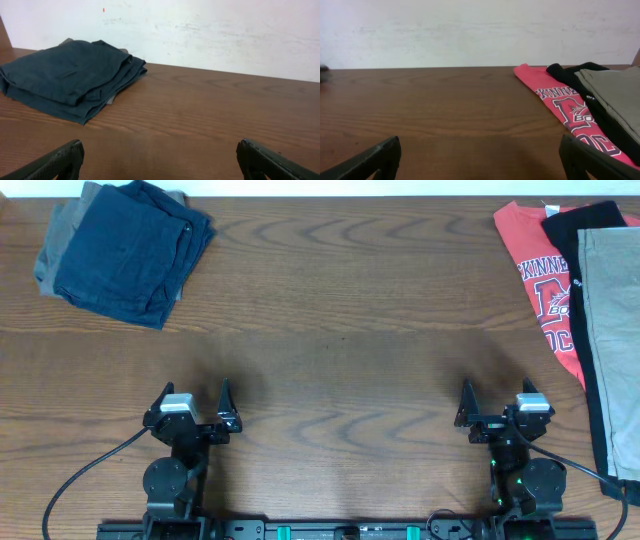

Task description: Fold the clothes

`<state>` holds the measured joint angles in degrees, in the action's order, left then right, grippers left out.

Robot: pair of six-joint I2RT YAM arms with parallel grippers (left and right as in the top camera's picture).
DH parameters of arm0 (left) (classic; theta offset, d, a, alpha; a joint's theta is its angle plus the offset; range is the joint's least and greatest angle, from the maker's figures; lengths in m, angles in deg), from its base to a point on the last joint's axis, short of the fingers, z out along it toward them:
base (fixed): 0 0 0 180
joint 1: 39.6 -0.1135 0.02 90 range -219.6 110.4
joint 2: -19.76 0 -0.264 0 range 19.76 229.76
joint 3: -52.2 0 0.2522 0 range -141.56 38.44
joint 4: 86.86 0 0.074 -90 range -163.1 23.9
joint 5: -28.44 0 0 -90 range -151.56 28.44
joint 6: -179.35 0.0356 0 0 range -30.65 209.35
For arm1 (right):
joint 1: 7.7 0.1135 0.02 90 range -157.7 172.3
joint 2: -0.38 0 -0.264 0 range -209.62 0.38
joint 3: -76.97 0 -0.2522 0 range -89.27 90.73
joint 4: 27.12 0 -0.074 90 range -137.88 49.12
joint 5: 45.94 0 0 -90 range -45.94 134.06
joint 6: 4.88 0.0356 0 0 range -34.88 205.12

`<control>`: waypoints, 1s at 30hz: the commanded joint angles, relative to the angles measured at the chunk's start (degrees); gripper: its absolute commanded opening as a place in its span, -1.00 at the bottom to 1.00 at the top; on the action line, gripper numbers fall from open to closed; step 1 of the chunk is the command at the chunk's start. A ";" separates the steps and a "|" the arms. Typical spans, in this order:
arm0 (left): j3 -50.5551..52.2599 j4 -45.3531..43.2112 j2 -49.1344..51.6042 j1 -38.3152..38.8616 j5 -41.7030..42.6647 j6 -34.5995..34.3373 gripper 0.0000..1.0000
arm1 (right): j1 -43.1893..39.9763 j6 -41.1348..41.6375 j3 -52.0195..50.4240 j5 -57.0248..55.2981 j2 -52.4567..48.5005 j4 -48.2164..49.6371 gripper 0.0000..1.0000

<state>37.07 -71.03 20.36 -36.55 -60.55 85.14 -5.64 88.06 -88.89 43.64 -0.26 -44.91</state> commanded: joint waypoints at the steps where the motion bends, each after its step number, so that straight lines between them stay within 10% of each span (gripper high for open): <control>1: 1.14 2.10 -0.37 -0.24 -1.70 0.74 0.95 | 0.52 -1.31 -0.09 0.61 0.37 -0.31 0.98; 30: 1.14 2.08 -0.37 -0.24 -1.68 0.74 0.96 | -0.39 -1.31 -0.09 0.63 0.37 -0.26 0.99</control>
